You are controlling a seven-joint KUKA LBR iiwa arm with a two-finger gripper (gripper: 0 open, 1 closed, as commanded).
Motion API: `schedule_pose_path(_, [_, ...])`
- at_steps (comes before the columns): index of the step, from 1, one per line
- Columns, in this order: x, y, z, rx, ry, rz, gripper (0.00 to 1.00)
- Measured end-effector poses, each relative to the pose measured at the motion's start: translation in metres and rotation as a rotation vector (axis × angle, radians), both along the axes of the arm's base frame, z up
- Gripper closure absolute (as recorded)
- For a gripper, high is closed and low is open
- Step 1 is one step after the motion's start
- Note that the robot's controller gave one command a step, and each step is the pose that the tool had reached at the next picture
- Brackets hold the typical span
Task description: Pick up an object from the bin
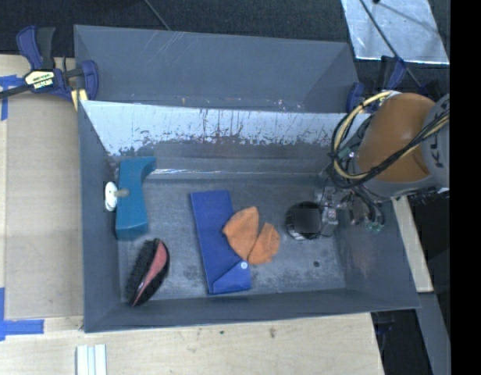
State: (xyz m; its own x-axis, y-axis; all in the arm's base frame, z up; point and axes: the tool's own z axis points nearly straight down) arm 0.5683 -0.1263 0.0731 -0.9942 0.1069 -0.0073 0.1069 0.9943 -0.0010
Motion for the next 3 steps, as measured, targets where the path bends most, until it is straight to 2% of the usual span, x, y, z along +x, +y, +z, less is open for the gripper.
schedule_pose_path(2, [-0.002, 0.000, 0.016, 0.002, 0.007, 0.001, 1.00])
schedule_pose_path(3, [-0.001, 0.000, 0.027, 0.001, 0.003, 0.001, 1.00])
